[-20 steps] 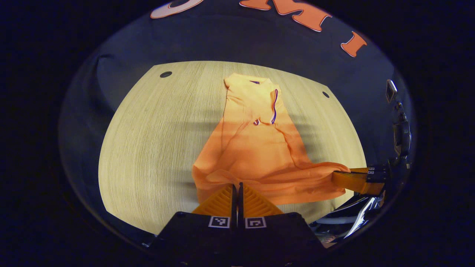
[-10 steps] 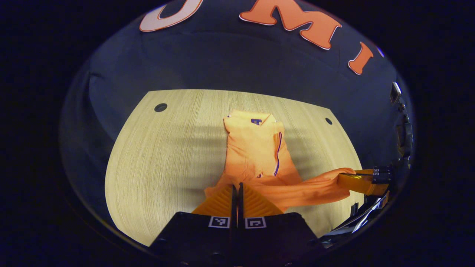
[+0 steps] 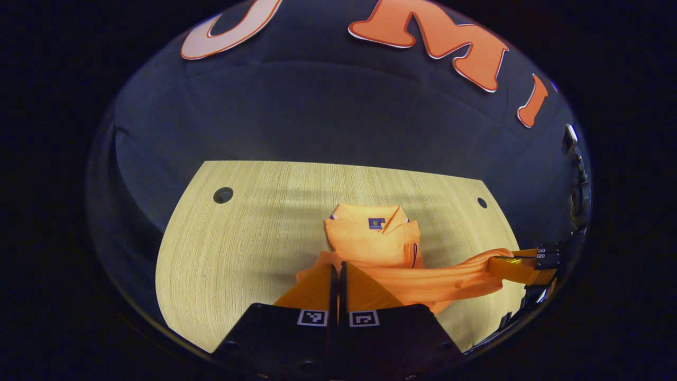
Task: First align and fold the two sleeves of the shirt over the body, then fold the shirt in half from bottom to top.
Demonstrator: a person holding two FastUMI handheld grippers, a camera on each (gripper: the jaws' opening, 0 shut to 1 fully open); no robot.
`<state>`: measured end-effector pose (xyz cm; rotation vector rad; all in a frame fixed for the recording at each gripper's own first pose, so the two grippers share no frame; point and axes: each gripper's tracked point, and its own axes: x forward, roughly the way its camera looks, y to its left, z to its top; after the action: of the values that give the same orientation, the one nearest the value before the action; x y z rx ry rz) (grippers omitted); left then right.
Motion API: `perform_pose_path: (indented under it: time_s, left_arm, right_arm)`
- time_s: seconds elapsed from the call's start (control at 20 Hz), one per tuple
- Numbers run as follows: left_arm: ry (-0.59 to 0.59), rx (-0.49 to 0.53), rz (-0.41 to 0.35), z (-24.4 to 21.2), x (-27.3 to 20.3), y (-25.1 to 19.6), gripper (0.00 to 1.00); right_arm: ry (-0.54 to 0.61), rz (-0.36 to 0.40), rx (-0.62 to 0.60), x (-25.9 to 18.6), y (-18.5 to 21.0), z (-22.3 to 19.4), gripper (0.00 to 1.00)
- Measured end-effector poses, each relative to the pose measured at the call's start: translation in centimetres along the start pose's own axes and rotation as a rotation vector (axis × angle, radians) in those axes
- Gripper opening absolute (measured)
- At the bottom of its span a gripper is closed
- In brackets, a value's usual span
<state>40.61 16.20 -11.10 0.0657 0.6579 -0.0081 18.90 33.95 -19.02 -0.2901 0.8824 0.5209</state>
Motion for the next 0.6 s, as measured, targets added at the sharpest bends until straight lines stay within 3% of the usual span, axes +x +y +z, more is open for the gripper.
perform_pose_path:
  time_s: [0.25, 0.6]
  left_arm:
    - [0.037, 0.021, 0.028, 1.5, 6.2, 1.0, 0.00]
    - [0.107, 0.038, 0.054, -0.3, 12.1, 2.6, 0.01]
  right_arm:
    - [0.020, -0.018, 0.032, 5.9, -1.9, 2.4, 0.00]
    - [0.065, -0.038, 0.056, 11.9, -3.1, 1.7, 0.02]
